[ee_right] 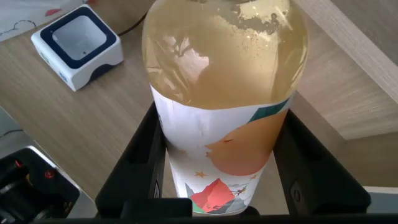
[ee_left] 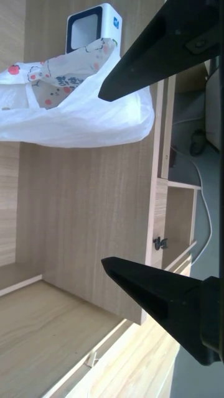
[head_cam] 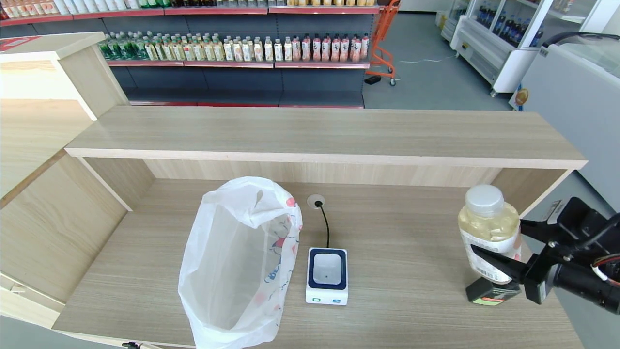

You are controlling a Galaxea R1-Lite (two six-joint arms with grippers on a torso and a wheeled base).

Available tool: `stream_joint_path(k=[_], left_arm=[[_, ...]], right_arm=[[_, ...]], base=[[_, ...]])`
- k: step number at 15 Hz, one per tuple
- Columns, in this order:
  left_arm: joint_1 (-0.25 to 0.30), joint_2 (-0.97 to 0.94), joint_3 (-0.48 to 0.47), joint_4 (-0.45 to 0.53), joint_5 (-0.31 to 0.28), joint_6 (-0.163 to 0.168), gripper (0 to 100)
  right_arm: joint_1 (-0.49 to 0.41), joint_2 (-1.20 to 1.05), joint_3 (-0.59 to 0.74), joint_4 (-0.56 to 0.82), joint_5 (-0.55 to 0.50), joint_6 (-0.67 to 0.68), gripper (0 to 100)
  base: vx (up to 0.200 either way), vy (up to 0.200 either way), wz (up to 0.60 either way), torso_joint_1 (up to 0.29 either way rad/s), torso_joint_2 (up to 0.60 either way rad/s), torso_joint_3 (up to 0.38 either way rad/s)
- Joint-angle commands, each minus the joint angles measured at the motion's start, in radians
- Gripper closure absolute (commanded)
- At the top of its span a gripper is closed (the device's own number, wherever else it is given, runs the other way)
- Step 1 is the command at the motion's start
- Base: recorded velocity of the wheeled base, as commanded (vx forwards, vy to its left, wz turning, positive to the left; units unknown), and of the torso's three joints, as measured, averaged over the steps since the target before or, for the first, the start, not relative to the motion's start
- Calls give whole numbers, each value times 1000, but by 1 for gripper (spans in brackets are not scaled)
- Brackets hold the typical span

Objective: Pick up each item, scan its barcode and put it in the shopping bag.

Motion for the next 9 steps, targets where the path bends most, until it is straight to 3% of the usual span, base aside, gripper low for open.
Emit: stream_joint_path(k=[1,9], left_arm=[[0,3,0,0,2,-6,0],[0,0,0,0,1,-5,0]], right_arm=[[1,-22,30,-4,-2,-46,100],[1,-40,57,-4,7,-64,100]], base=[[0,0,0,0,0,0],[0,0,0,0,0,0]])
